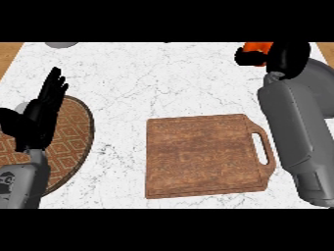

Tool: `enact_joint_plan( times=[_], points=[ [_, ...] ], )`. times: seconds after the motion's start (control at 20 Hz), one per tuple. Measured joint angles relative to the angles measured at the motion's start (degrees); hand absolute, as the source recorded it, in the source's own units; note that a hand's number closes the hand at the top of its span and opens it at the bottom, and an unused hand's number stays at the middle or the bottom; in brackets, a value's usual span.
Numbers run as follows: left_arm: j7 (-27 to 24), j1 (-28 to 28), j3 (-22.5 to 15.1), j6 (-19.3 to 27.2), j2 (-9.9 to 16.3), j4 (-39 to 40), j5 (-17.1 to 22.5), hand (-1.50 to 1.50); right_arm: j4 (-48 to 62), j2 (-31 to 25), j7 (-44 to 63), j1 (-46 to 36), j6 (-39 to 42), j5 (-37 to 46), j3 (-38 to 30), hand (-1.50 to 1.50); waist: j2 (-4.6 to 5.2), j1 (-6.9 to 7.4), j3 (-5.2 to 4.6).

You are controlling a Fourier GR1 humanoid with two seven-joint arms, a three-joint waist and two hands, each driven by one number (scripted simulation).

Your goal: Pick the squash from the cutting board and place it in the pan

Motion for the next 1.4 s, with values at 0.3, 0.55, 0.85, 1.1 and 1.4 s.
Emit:
enact_joint_plan(
  times=[0.3, 0.55, 0.85, 1.1, 1.4],
  points=[
    [-0.66, 1.52, -0.33, -0.29, -0.28, -0.83, -0.38, 0.0, 7.31, -9.17, -9.89, 1.74, -3.78, -5.46, -6.43, 1.5, 0.15, 0.26, 0.02],
    [0.0, -0.07, -0.74, -0.75, -0.36, -0.93, -0.36, 0.0, 17.33, -17.49, -17.39, 2.32, -6.71, -6.57, -10.21, 1.5, 0.67, 1.12, 0.1],
    [-1.11, -0.92, -1.05, -0.72, -1.09, 0.17, -0.62, 0.0, 27.98, -24.38, -24.79, 3.16, -11.29, -7.53, -13.87, 1.5, 1.26, 2.07, 0.21],
    [-0.56, -1.55, -1.51, -1.14, -1.1, -0.4, -0.62, 0.0, 33.32, -27.59, -30.25, 4.12, -13.55, -9.99, -17.19, 1.5, 1.73, 3.19, 0.41],
    [0.04, -2.38, -1.73, -0.79, -1.38, -0.73, -0.84, 0.0, 37.92, -28.04, -35.11, 3.99, -8.41, -16.22, -22.59, -1.5, 1.91, 3.57, 0.57]
  ],
)
